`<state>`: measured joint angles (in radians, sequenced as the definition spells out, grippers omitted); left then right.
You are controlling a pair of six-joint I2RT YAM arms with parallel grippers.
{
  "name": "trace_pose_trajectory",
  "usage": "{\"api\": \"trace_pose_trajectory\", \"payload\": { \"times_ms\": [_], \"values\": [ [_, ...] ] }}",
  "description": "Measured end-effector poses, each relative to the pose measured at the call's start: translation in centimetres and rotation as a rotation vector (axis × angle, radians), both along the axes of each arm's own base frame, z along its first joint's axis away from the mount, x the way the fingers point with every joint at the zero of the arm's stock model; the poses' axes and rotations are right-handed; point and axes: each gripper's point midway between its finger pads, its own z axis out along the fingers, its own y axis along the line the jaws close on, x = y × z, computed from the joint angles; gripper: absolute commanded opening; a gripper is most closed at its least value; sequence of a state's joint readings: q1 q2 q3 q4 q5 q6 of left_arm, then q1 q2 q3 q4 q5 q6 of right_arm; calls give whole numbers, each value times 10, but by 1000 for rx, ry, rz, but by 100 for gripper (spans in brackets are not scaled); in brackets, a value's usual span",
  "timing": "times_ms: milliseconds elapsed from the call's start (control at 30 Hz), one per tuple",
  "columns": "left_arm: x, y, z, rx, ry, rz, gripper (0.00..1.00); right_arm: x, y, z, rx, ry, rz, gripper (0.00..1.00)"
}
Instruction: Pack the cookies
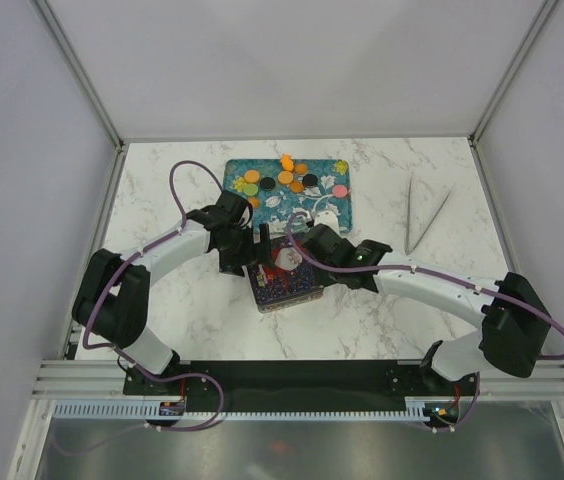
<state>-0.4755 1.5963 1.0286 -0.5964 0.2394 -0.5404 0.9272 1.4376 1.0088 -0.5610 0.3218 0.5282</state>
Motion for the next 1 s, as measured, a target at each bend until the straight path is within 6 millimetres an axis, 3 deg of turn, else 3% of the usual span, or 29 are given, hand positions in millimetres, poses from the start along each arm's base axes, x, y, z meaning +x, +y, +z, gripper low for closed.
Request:
{"api": "trace_pose_trajectory", "payload": {
  "times_ms": [200,300,367,500,667,767,1000],
  "values": [
    [2,0,1,2,-6,-2,96,19,24,56,79,-84,11,0],
    [2,0,2,2,-9,-2,96,20,27,60,85,-98,14,0],
    [3,0,2,2,-10,-3,96,17,23,49,69,-84,12,0],
    [3,0,3,1,-13,-4,96,-5,-2,-12,-15,5,3,0],
    [4,-1,3,0,-16,-4,96,-30,-30,-61,-98,97,-14,0],
    [4,-1,4,0,-17,-3,96,-35,-35,-68,-105,115,-20,0],
    [4,-1,4,1,-17,-3,96,-26,-22,-55,-60,82,-21,0]
  ]
}}
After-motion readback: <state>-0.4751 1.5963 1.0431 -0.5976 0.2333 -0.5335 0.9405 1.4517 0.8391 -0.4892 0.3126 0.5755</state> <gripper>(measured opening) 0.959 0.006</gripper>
